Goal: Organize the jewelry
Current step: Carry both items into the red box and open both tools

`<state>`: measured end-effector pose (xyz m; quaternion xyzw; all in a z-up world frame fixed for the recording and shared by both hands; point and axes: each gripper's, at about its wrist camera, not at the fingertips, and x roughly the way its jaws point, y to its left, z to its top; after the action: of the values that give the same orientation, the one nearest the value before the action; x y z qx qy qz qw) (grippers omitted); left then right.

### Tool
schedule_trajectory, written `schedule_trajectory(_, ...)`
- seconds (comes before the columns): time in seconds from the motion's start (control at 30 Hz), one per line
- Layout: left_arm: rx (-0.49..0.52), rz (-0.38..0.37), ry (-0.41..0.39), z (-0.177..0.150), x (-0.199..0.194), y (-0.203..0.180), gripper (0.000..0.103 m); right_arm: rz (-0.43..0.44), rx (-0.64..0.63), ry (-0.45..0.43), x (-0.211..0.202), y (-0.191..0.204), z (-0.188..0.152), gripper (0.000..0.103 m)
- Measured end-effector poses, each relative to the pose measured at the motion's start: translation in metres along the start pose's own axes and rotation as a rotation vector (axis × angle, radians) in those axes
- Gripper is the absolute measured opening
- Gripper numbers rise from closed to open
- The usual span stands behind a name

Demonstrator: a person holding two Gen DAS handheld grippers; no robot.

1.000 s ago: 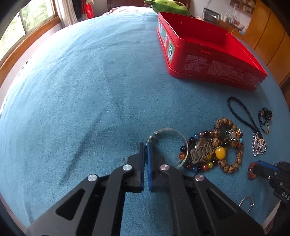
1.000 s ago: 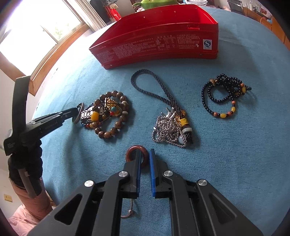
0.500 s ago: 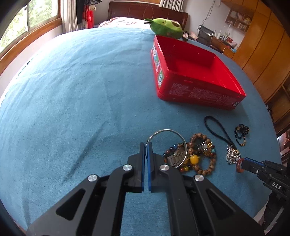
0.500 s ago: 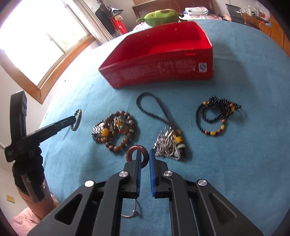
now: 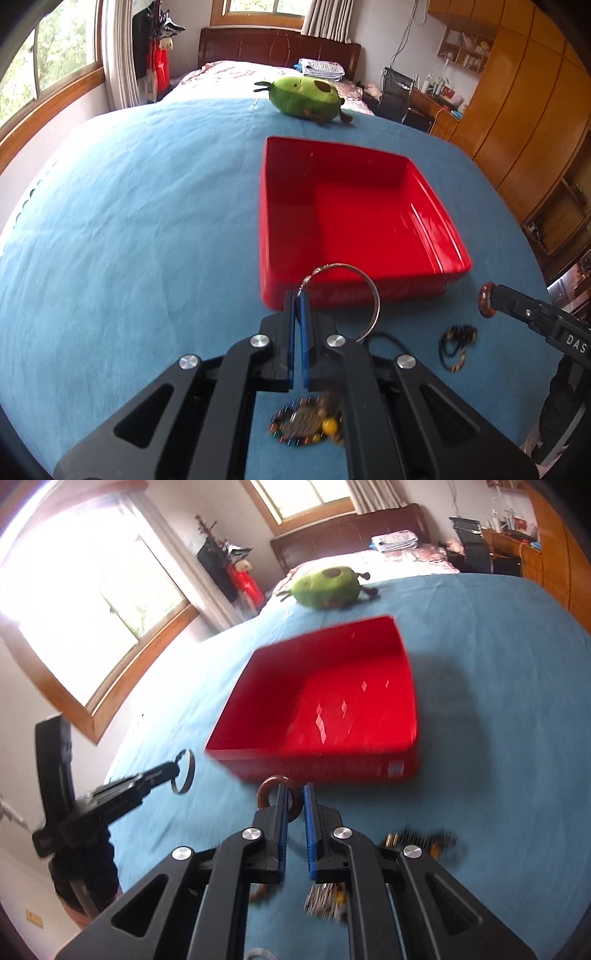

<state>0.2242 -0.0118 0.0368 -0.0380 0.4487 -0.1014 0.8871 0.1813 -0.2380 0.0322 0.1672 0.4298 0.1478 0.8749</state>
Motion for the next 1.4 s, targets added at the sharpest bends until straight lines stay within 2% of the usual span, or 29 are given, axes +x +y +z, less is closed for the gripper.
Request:
schedule_trajectory(0.27, 0.006, 0.01, 0.044, 0.05, 0.063, -0.023, 0.001, -0.045, 0.058, 0.046, 0.074, -0.024, 0.06, 0.008)
schedule_trajectory(0.33, 0.01, 0.013, 0.055, 0.056, 0.078, -0.026, 0.001, -0.076, 0.033, 0.062, 0.085, -0.024, 0.06, 0.008)
schedule_trajectory(0.6, 0.015, 0.021, 0.116, 0.058, 0.115, -0.022, 0.003, -0.102, -0.001, 0.107, 0.107, -0.023, 0.054, 0.008)
schedule_trajectory(0.7, 0.016, 0.034, 0.113, 0.058, 0.117, -0.02, 0.004, -0.101, -0.011, 0.109, 0.107, -0.022, 0.053, 0.011)
schedule_trajectory(0.87, 0.009, 0.015, 0.094, 0.057, 0.109, -0.02, 0.006, -0.101, 0.002, 0.098, 0.103, -0.024, 0.055, 0.012)
schedule_trajectory(0.9, 0.005, 0.008, 0.092, 0.057, 0.106, -0.019, 0.011, -0.103, 0.003, 0.093, 0.099, -0.023, 0.054, 0.013)
schedule_trajectory(0.93, 0.002, 0.002, 0.086, 0.057, 0.104, -0.018, 0.021, -0.107, 0.002, 0.085, 0.097, -0.023, 0.055, 0.015)
schedule_trajectory(0.97, -0.001, 0.001, 0.078, 0.056, 0.1, -0.018, 0.029, -0.111, 0.0, 0.074, 0.093, -0.023, 0.055, 0.02)
schedule_trajectory(1.0, -0.004, 0.004, 0.062, 0.057, 0.096, -0.017, 0.046, -0.116, -0.003, 0.063, 0.089, -0.022, 0.055, 0.024)
schedule_trajectory(1.03, -0.006, 0.009, 0.041, 0.057, 0.092, -0.017, 0.06, -0.123, -0.005, 0.049, 0.085, -0.021, 0.056, 0.032)
schedule_trajectory(1.1, -0.006, 0.023, -0.003, 0.057, 0.08, -0.018, 0.066, -0.136, -0.01, 0.026, 0.078, -0.02, 0.057, 0.039)
schedule_trajectory(1.17, -0.003, 0.014, -0.026, 0.058, 0.068, -0.018, 0.072, -0.134, -0.009, -0.003, 0.067, -0.018, 0.058, 0.06)
schedule_trajectory(1.23, -0.011, 0.014, -0.054, 0.058, 0.052, -0.018, 0.081, -0.144, -0.012, -0.048, 0.055, -0.016, 0.059, 0.075)
schedule_trajectory(1.33, -0.009, 0.017, -0.094, 0.056, 0.032, -0.02, 0.09, -0.152, -0.024, -0.103, 0.035, -0.011, 0.06, 0.086)
schedule_trajectory(1.4, 0.007, 0.011, -0.102, 0.053, 0.019, -0.024, 0.091, -0.143, -0.024, -0.122, 0.025, -0.009, 0.06, 0.087)
